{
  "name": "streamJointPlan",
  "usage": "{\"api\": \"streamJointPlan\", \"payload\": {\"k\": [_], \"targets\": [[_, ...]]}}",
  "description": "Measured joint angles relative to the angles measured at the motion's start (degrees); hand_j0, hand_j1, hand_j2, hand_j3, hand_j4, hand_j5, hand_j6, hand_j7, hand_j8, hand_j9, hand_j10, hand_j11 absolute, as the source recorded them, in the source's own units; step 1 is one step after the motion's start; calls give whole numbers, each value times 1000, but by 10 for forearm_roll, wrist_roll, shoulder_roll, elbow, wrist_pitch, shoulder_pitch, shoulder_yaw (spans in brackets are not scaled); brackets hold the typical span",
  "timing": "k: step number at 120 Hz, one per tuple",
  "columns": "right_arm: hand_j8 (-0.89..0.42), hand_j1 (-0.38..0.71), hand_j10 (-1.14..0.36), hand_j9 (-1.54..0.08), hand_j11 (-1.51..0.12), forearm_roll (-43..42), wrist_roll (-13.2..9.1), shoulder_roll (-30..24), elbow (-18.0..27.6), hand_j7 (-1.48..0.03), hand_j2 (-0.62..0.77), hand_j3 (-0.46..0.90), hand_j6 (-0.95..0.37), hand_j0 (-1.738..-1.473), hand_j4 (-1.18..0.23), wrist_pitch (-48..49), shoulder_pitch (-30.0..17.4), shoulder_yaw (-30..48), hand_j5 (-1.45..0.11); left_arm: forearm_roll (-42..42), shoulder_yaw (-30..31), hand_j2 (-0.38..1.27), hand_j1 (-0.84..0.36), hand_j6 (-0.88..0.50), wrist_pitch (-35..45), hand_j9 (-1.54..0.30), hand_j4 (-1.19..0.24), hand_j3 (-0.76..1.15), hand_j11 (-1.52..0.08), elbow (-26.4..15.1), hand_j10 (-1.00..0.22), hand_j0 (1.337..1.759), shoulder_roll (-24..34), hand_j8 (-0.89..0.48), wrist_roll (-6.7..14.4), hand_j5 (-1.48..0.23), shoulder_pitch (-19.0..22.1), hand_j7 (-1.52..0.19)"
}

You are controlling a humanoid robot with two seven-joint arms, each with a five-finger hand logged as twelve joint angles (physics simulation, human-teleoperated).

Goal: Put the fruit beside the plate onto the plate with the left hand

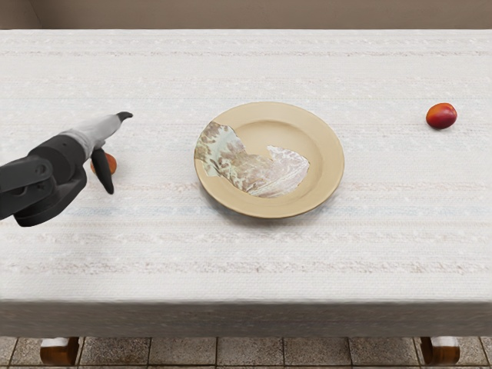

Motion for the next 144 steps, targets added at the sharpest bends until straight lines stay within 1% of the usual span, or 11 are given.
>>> {"api": "streamJointPlan", "payload": {"k": [30,44,70,86,102,112,144], "targets": [[-11,-335,-11,-15,-15,0,0,0,0,-15,-2,0,-11,-1658,-11,0,0,0,-15,6,21,43,116,-203,-4,-256,-202,0,-255,2,-201,1658,7,-203,0,-256,5,-256],[-11,-335,-11,-15,-15,0,0,0,0,-15,-2,0,-11,-1658,-11,0,0,0,-15,5,23,51,70,-242,-34,-306,-240,0,-306,4,-240,1658,13,-242,0,-306,-3,-306],[-11,-335,-11,-15,-15,0,0,0,0,-15,-2,0,-11,-1658,-11,0,0,0,-15,6,24,59,27,-278,-72,-353,-277,0,-353,14,-276,1658,18,-278,0,-354,-8,-353],[-11,-335,-11,-15,-15,0,0,0,0,-15,-2,0,-11,-1658,-11,0,0,0,-15,7,22,60,16,-287,-75,-364,-285,0,-364,31,-285,1658,14,-286,0,-365,-17,-365],[-11,-335,-11,-15,-15,0,0,0,0,-15,-2,0,-11,-1658,-11,0,0,0,-15,7,22,61,10,-292,-76,-371,-290,0,-371,55,-290,1658,9,-292,0,-372,-12,-371],[-11,-335,-11,-15,-15,0,0,0,0,-15,-2,0,-11,-1658,-11,0,0,0,-15,7,23,64,-5,-304,-77,-387,-303,0,-387,63,-302,1658,-11,-304,0,-388,-9,-387],[-11,-335,-11,-15,-15,0,0,0,0,-15,-2,0,-11,-1658,-11,0,0,0,-15,5,24,76,-77,-363,-77,-465,-362,0,-465,70,-362,1658,-11,-363,0,-466,-4,-465]]}}
